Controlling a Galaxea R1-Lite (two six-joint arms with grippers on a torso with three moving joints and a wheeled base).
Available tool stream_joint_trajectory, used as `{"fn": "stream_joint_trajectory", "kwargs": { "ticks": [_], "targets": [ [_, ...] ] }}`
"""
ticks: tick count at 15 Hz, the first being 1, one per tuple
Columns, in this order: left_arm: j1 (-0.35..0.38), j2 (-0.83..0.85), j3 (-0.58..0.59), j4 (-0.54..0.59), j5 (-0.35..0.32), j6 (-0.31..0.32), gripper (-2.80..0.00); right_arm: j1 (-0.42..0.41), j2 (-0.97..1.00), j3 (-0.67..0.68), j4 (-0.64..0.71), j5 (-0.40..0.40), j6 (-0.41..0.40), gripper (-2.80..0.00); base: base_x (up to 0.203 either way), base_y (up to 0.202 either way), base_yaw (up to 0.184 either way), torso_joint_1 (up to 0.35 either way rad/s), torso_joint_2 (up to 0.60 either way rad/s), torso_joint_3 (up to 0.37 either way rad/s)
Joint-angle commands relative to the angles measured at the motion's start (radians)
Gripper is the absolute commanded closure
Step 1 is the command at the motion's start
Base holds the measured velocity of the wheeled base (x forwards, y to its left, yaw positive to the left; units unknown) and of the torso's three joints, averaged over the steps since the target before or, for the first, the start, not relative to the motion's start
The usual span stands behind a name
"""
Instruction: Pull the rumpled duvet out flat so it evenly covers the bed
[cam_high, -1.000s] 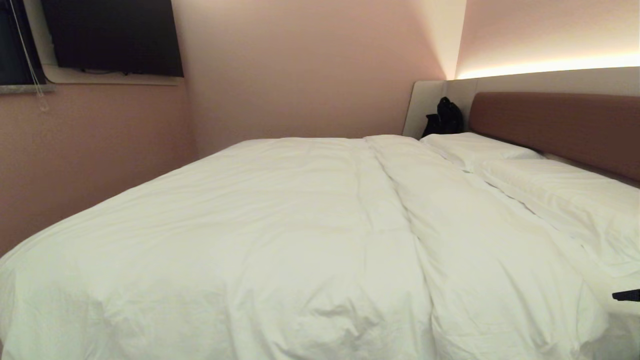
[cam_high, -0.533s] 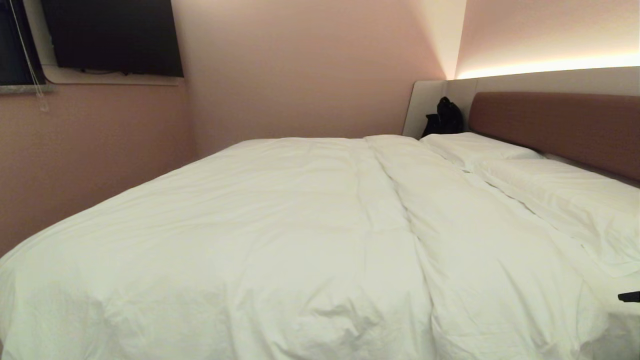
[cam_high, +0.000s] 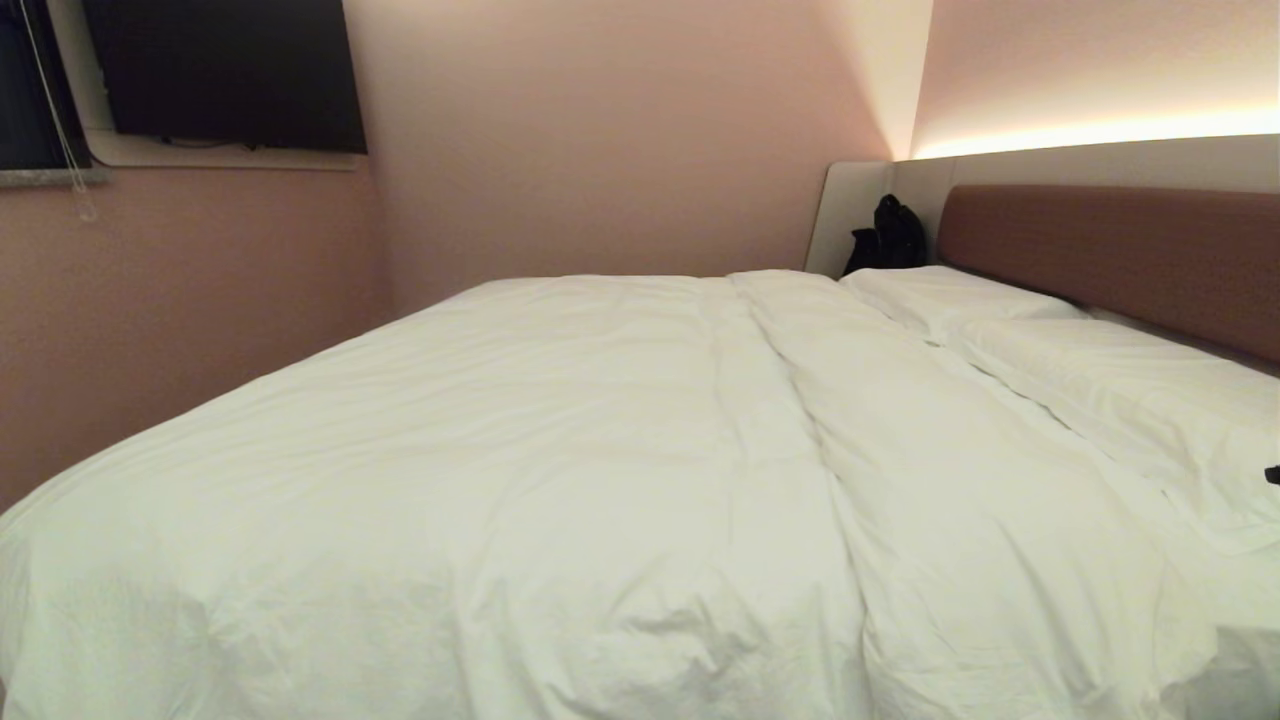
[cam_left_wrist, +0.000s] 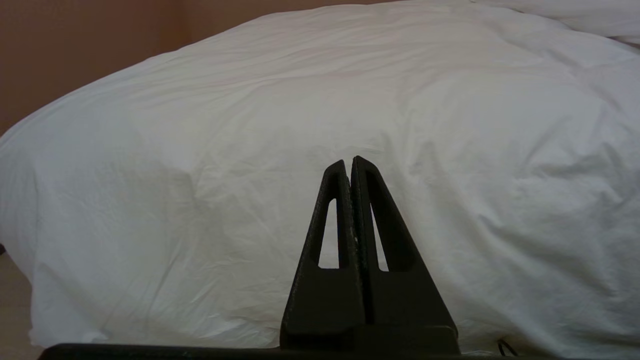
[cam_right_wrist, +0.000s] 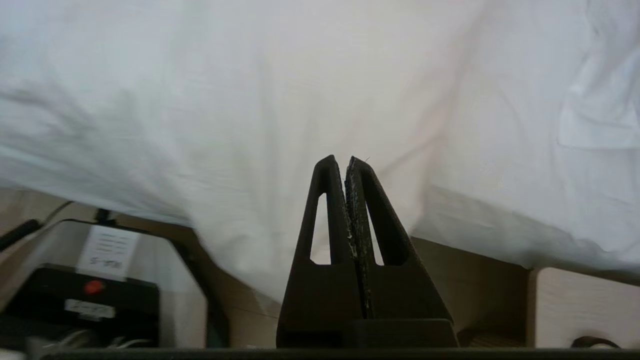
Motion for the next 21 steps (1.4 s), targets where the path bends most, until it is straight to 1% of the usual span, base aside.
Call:
{"fn": "stream_joint_trajectory", "kwargs": {
  "ticks": [1,2,3,7,10,13,14,17,18,21],
  "targets": [
    [0.0,0.001,0.0,0.0,-0.001,0.001,0.0,0.113,-0.229,-0.003,0.187,-0.105,0.441,0.0,0.0,0.0,0.0,0.0,0.0,0.0],
    [0.0,0.001,0.0,0.0,-0.001,0.001,0.0,0.14,-0.279,-0.003,0.23,-0.125,0.478,0.0,0.0,0.0,0.0,0.0,0.0,0.0],
    [0.0,0.001,0.0,0.0,-0.001,0.001,0.0,0.153,-0.332,-0.003,0.279,-0.134,0.497,0.0,0.0,0.0,0.0,0.0,0.0,0.0],
    [0.0,0.001,0.0,0.0,-0.001,0.001,0.0,0.163,-0.496,-0.006,0.462,-0.141,0.534,0.0,0.0,0.0,0.0,0.0,0.0,0.0],
    [0.0,0.001,0.0,0.0,-0.001,0.001,0.0,0.165,-0.645,-0.008,0.561,-0.137,0.578,0.0,0.0,0.0,0.0,0.0,0.0,0.0],
    [0.0,0.001,0.0,0.0,-0.001,0.001,0.0,0.192,-0.756,-0.02,0.62,-0.137,0.589,0.0,0.0,0.0,0.0,0.0,0.0,0.0],
    [0.0,0.001,0.0,0.0,-0.001,0.001,0.0,0.216,-0.786,-0.026,0.622,-0.137,0.589,0.0,0.0,0.0,0.0,0.0,0.0,0.0],
    [0.0,0.001,0.0,0.0,-0.001,0.001,0.0,0.385,-0.907,-0.094,0.623,-0.148,0.592,0.0,0.0,0.0,0.0,0.0,0.0,0.0],
    [0.0,0.001,0.0,0.0,-0.001,0.001,0.0,0.425,-0.955,-0.112,0.621,-0.161,0.594,0.0,0.0,0.0,0.0,0.0,0.0,0.0],
    [0.0,0.001,0.0,0.0,-0.001,0.001,0.0,0.499,-1.033,-0.119,0.61,-0.204,0.595,0.0,0.0,0.0,0.0,0.0,0.0,0.0]
  ]
}}
